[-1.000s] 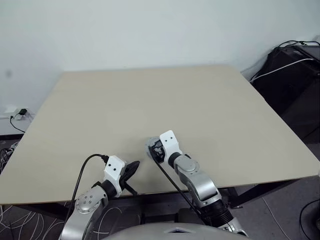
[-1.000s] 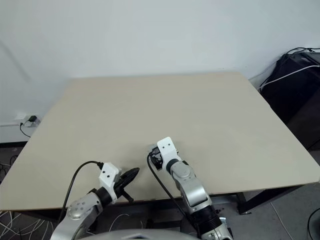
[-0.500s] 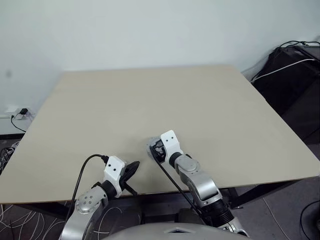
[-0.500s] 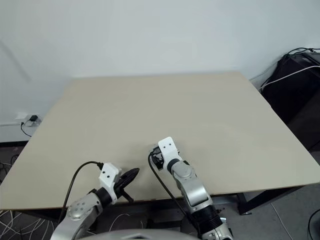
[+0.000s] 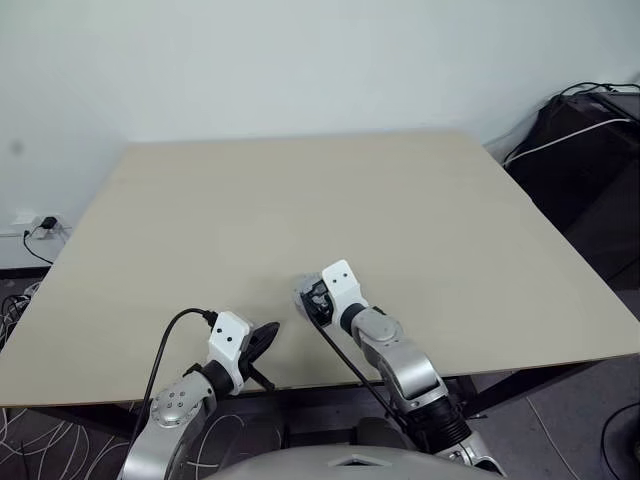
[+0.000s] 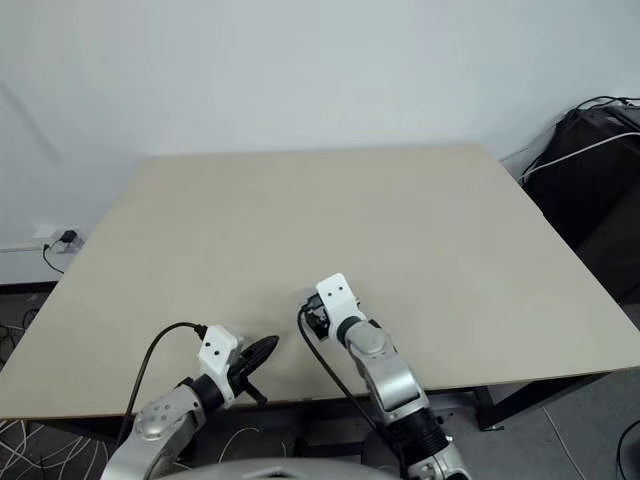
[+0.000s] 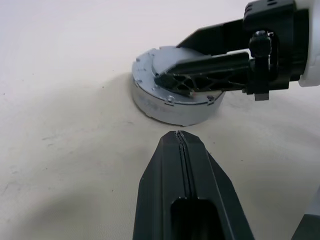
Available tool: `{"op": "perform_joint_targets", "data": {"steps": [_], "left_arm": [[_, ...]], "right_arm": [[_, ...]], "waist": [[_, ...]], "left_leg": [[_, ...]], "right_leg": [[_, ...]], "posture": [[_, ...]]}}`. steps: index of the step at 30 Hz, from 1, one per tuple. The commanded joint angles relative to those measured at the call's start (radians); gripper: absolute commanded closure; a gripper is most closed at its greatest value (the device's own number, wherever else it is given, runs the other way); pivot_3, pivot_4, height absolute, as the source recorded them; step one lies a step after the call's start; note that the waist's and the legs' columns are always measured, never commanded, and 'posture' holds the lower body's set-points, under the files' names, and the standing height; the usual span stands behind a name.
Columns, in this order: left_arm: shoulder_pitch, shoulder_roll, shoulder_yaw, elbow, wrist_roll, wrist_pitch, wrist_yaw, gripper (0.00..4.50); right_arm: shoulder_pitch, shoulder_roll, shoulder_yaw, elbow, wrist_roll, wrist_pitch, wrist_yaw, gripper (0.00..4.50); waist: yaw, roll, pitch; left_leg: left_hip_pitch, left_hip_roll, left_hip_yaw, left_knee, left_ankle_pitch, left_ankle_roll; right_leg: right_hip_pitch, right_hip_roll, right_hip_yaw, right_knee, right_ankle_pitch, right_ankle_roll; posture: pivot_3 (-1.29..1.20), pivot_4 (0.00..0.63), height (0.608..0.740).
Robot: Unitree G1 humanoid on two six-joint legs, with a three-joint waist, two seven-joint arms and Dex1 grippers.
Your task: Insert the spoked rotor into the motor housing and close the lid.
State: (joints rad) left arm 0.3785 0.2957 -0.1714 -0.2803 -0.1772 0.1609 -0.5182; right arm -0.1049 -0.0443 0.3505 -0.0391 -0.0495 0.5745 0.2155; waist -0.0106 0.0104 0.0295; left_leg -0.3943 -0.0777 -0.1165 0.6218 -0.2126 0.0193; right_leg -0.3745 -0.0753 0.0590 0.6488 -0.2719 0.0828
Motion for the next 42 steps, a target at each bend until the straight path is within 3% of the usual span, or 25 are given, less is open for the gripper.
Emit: {"op": "perform_joint_targets", "data": {"steps": [1,11,24,27,31,42], "left_arm": [[-0.007,-0.004,0.001,-0.027,-0.007,-0.021,0.002,4.50],[-0.002,-0.006,0.003,-0.017,-0.005,-0.033,0.003,4.50],[-0.055,-0.068,0.050,0.015,0.006,-0.038,0.109,4.50],[-0.137,-0.114,0.125,0.025,-0.061,0.074,0.179,4.50],[-0.188,-0.119,0.157,0.042,-0.109,0.116,0.153,4.50],[-0.307,-0.105,0.147,0.145,-0.205,0.254,0.046,4.50]], "right_arm": [[-0.009,-0.008,-0.001,0.003,-0.013,0.007,-0.001,1.23],[-0.005,-0.007,-0.003,0.001,0.020,0.054,0.043,1.23],[0.007,-0.040,-0.001,0.019,-0.003,-0.062,0.039,1.23],[0.018,-0.072,0.035,0.015,-0.006,-0.032,0.089,1.23],[0.016,-0.072,0.024,0.014,-0.002,-0.001,0.086,1.23],[0.010,-0.061,0.015,0.009,0.001,0.020,0.086,1.23]], "waist": [[0.000,0.000,0.000],[0.000,-0.001,-0.001],[0.001,0.000,-0.003],[0.005,0.000,-0.004],[0.003,-0.002,-0.009],[0.005,-0.003,-0.011]], "left_leg": [[0.000,0.000,0.000,0.000,0.000,0.000],[0.000,0.000,0.000,0.000,0.000,0.000],[0.000,0.000,0.000,0.000,0.000,0.000],[0.001,0.000,-0.001,0.000,0.000,0.000],[0.001,0.000,-0.001,0.001,0.000,0.000],[0.001,-0.001,-0.002,0.002,0.000,0.000]], "right_leg": [[0.000,0.000,0.000,0.000,0.000,0.000],[0.000,0.000,0.000,0.000,0.000,0.000],[0.001,0.000,0.000,0.000,0.000,0.000],[0.001,0.000,-0.001,0.000,0.000,0.001],[0.002,0.000,-0.002,0.000,0.003,0.005],[0.003,0.000,-0.002,0.000,0.002,0.000]], "posture": [[0.00,0.000,0.740],[0.00,0.000,0.740],[0.00,0.000,0.740],[0.00,0.000,0.740],[0.00,0.000,0.740],[0.00,0.000,0.740]]}}
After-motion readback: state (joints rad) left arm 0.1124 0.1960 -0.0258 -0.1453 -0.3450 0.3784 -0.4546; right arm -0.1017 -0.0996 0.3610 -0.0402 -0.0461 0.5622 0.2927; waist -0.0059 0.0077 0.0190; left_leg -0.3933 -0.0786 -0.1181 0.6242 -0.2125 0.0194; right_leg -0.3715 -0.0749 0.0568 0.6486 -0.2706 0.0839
